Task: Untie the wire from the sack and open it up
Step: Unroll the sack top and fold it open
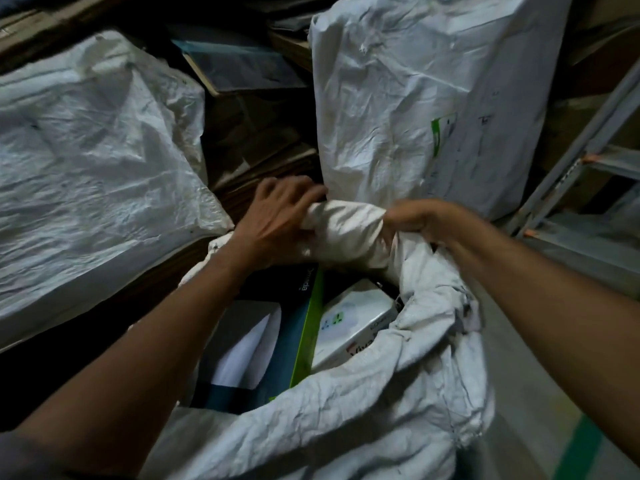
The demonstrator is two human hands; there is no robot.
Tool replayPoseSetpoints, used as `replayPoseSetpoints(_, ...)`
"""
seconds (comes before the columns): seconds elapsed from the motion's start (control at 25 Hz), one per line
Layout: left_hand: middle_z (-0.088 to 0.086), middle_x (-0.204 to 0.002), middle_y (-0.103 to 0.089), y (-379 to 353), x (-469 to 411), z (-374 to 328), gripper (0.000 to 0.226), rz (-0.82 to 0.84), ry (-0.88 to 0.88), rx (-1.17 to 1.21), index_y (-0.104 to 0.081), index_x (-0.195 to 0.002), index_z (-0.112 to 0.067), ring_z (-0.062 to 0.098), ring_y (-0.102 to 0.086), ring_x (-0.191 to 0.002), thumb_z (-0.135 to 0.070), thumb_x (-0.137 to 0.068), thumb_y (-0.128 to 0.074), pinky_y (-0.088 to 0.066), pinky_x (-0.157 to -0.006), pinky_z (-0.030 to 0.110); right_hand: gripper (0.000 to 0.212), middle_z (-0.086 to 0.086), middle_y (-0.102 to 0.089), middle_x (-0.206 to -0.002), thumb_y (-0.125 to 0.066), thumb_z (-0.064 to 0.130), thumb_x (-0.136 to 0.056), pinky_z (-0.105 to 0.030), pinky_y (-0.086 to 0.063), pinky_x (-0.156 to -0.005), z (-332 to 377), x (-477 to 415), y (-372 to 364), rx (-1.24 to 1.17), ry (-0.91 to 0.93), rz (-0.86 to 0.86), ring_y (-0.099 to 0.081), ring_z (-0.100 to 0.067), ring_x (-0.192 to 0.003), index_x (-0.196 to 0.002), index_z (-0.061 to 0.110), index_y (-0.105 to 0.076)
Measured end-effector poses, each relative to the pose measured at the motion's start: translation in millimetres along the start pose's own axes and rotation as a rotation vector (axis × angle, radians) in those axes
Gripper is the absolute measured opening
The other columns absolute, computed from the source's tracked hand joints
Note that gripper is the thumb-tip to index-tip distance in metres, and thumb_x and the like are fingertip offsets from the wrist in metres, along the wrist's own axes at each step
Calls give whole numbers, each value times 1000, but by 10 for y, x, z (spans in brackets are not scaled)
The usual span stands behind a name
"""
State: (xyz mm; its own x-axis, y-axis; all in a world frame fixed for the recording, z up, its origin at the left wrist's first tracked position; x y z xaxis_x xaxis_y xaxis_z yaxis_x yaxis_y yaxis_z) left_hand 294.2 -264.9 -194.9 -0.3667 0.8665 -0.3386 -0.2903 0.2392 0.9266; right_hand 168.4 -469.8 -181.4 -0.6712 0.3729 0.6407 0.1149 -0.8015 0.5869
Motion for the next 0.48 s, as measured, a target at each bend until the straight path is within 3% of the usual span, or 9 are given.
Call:
replayPoseSetpoints(0.08,9,-152,-44,-133,-136,-345,90,87,-117,8,-33,-153,-23,28,-46,-136,-62,-80,-67,-28,-112,52,10,-17,-70,-72,-62,-3,-87,-39,-62,-56,-139,-15,-44,-94,-95,168,-68,-29,-58,-92,3,-68)
replayPoseSetpoints(0.12,8,-148,-49,-224,-212,-436,84,150,-100,34,-34,-152,-22,28,-51,-132,-61,-84,-64,-31,-110,52,14,-18,-71,-78,-67,1,-86,-43,-63,-64,-142,-40,-35,-108,-86,121,-70,-31,-64,-99,2,-68)
replayPoseSetpoints(0.2,7,-129,-60,-356,-354,-490,62,198,-62,74,-43,-143,-21,30,-63,-114,-54,-93,-56,-42,-90,44,43,-19,-67,-111,-78,20,-80,-50,-59,-83,-65,-26,8,100,-2,-207,-67,-36,-98,-118,11,-61)
replayPoseSetpoints(0.28,7,-114,-64,-401,-411,-488,44,185,-36,74,-50,-129,-20,32,-67,-98,-51,-97,-50,-39,-69,38,80,-19,-40,-151,-78,40,-79,-58,-42,-104,18,205,-173,370,30,-554,-40,-41,-137,-145,16,-41)
replayPoseSetpoints(0.36,6,-104,-67,-377,-439,-443,37,171,5,50,-51,-114,-20,33,-68,-89,-52,-99,-44,-35,-62,36,108,-21,-5,-167,-77,44,-82,-70,-26,-112,-41,476,-644,466,29,-616,-13,-45,-151,-160,12,-9)
replayPoseSetpoints(0.44,7,-103,-70,-382,-465,-353,35,253,11,43,-52,-110,-20,34,-69,-92,-52,-100,-40,-36,-65,36,116,-24,5,-168,-74,43,-89,-73,-24,-113,-254,608,-1020,490,-44,-591,-9,-48,-153,-161,15,12)
replayPoseSetpoints(0.48,7,-107,-71,-403,-461,-314,37,329,2,78,-54,-111,-22,34,-68,-96,-53,-100,-38,-39,-68,36,112,-26,-4,-167,-72,40,-92,-69,-29,-111,-392,593,-1054,501,-91,-601,-18,-47,-151,-161,17,13)
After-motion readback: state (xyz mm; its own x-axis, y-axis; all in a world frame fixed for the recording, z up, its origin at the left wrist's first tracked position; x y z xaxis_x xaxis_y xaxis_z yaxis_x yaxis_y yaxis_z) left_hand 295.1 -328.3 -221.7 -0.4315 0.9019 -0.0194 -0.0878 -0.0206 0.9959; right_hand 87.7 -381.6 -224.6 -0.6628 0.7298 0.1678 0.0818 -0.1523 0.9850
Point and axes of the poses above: each hand's wrist, its own x-axis away from the middle knuckle, its own y-axis out of the back of the hand, z = x × y, the point moved 4 cm from there along -x, towards the middle knuckle
